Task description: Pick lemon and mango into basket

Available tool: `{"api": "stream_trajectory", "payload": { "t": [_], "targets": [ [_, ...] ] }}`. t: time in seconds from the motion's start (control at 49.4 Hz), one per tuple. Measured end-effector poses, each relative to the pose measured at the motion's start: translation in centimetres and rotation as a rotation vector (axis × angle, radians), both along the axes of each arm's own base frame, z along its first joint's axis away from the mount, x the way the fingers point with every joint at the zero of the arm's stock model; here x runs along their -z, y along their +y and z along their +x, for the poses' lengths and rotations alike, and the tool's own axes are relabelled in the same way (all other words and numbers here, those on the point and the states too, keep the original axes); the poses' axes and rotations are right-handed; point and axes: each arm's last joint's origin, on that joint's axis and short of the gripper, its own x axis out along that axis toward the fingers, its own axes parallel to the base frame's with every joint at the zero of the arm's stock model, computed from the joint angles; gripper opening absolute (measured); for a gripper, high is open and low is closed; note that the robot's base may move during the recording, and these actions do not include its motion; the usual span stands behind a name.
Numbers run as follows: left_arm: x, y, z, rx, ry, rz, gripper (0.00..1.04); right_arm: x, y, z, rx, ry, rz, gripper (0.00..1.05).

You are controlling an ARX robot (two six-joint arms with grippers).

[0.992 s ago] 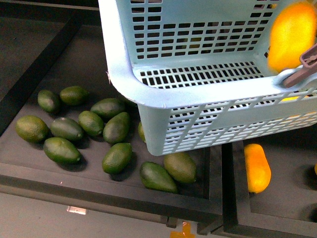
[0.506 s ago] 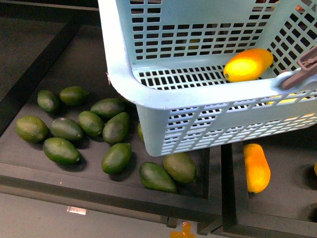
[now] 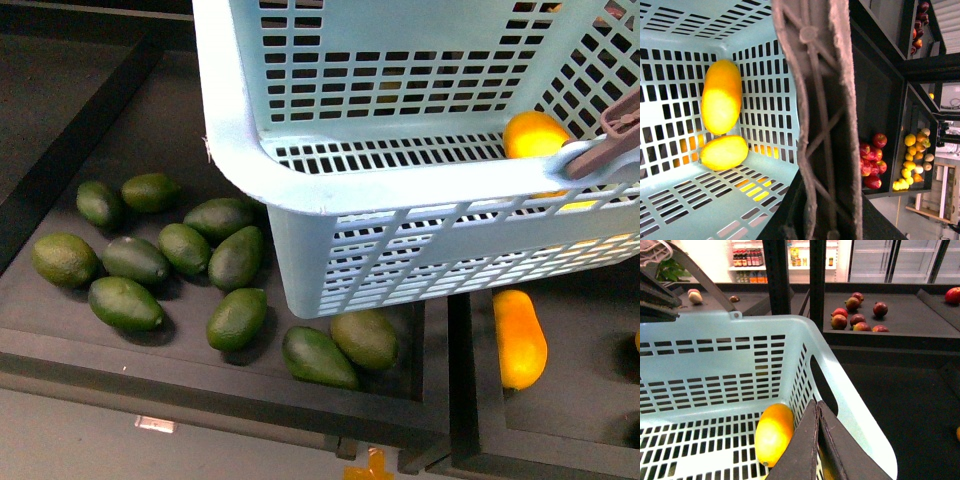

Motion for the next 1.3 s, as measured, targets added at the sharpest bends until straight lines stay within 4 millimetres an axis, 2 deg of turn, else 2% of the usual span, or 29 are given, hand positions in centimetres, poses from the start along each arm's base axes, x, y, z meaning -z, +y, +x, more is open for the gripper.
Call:
{"api": "stream_trajectory", "payload": {
  "t": [0.668, 1.296],
  "targets": [
    [0.0, 0.0, 0.0, 0.0, -0.001, 0.001, 0.06, 2.9, 0.0, -4.9, 0.0, -0.011, -0.001, 0.02],
    [0.0, 0.0, 0.0, 0.001, 0.001, -0.001, 0.06, 2.5, 0.0, -6.9, 0.0, -0.025, -0.002, 0.02]
  ]
}}
